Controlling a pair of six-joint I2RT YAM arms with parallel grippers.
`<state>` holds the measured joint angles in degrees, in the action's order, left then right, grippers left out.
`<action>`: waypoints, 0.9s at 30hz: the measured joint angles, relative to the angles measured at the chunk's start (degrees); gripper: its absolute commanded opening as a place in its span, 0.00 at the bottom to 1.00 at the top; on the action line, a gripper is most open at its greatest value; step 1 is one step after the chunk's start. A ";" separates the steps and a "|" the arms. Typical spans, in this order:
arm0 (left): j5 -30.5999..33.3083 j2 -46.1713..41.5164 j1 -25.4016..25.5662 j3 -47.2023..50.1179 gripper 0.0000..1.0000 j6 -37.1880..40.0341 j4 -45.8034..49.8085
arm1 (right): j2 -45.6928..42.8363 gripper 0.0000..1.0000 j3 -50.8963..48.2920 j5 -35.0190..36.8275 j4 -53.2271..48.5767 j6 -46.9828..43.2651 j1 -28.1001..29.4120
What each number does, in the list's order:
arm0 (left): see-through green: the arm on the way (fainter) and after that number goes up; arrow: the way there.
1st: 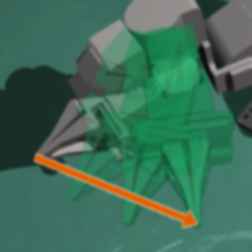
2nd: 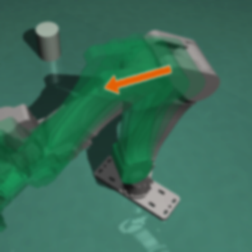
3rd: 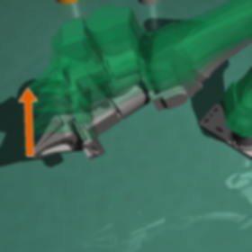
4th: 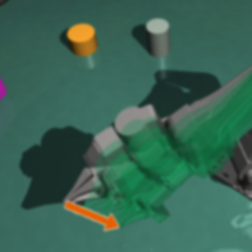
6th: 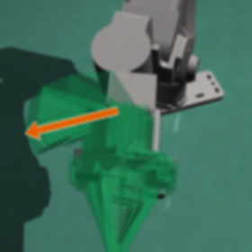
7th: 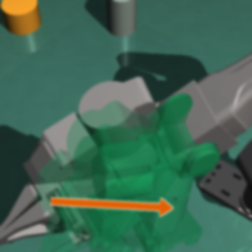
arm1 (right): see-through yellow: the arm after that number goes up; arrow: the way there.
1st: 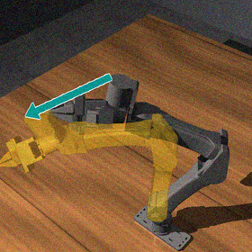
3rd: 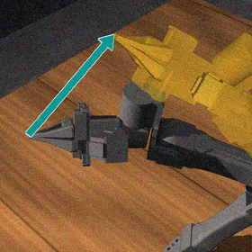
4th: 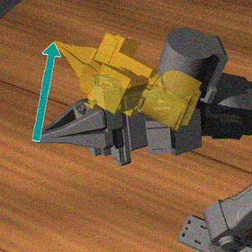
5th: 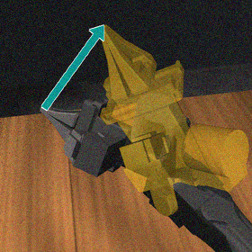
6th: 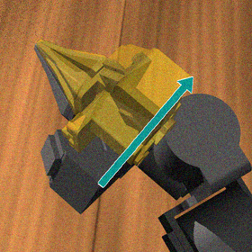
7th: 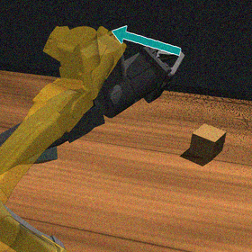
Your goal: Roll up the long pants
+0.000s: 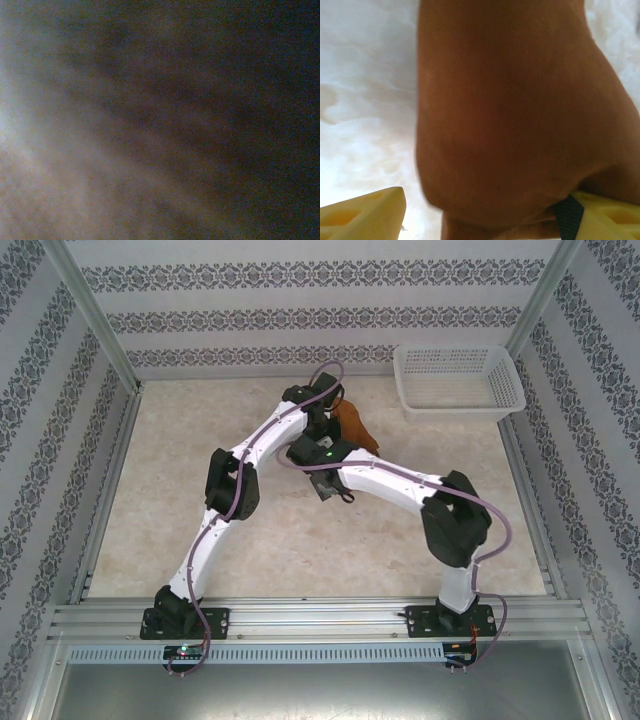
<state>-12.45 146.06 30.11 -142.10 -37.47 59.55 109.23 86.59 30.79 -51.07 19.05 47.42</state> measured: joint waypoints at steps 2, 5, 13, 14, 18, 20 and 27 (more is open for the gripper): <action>0.09 -1.27 -0.39 2.58 0.00 -0.02 -0.20 | 2.40 0.82 1.60 4.02 0.22 -2.58 0.39; 0.11 -3.72 -0.92 7.23 0.00 -0.22 -1.49 | 4.79 0.83 2.82 9.66 1.33 -6.12 1.20; -0.63 -5.53 -1.36 10.21 0.00 -0.22 -2.25 | 5.33 0.83 6.40 17.55 1.18 -10.95 5.84; -1.09 -5.53 -1.53 10.21 0.00 -0.24 -2.14 | 5.31 0.83 6.97 18.34 0.57 -11.15 6.43; -2.51 -5.53 -2.32 10.21 0.00 -0.22 -1.64 | 5.29 0.83 10.08 20.70 -2.45 -11.37 8.44; -2.75 -5.53 -2.34 10.19 0.00 -0.22 -1.62 | 5.27 0.85 10.29 21.53 -2.93 -11.61 8.50; -5.05 -5.53 -3.06 10.19 0.00 -0.44 -1.60 | 6.93 0.85 11.41 21.20 -2.95 -13.09 7.28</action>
<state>-17.50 140.53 27.05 -131.92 -37.91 57.95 116.16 98.00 51.99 -54.02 5.96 54.70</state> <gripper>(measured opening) 0.195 0.848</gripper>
